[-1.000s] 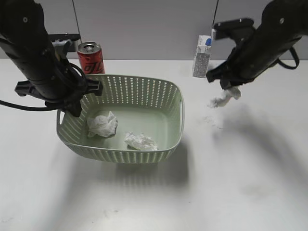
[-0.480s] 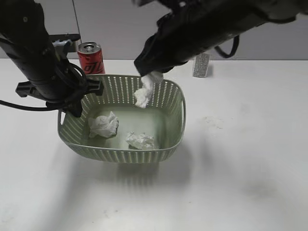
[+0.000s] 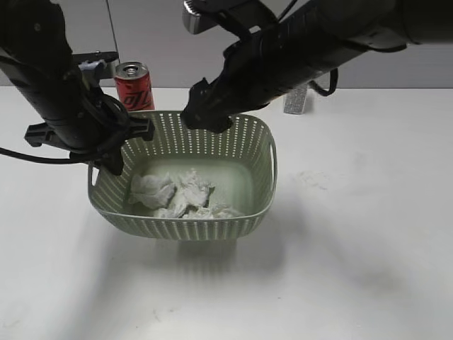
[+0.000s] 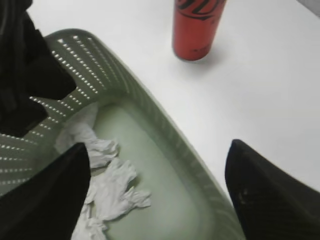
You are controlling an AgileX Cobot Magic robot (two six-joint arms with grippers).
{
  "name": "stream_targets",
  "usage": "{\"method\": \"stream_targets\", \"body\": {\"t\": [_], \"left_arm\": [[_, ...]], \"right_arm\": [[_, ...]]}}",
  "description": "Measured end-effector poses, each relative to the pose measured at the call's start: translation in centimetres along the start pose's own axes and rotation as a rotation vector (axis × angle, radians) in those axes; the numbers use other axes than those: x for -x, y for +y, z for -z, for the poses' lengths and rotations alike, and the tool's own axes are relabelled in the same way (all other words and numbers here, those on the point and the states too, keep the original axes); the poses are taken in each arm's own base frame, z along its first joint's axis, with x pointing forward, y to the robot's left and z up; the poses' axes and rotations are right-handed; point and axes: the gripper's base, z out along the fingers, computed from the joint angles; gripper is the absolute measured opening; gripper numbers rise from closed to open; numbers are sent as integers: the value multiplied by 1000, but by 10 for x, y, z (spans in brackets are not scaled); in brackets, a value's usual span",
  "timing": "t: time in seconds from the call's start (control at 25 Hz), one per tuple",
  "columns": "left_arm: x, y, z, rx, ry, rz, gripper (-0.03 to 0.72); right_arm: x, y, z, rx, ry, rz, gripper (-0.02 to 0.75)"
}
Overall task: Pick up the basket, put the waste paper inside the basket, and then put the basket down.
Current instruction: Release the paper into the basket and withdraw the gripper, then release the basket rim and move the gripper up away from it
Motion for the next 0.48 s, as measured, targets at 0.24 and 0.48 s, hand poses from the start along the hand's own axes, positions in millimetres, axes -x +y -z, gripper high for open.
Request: {"method": "stream_targets", "body": {"t": [0.24, 0.48], "left_arm": [[-1, -1, 0, -13, 8, 15, 0], [0, -3, 1, -31, 9, 31, 0]], "right_arm": [[2, -35, 32, -182, 38, -113, 633], [-12, -118, 96, -403, 49, -292, 623]]}}
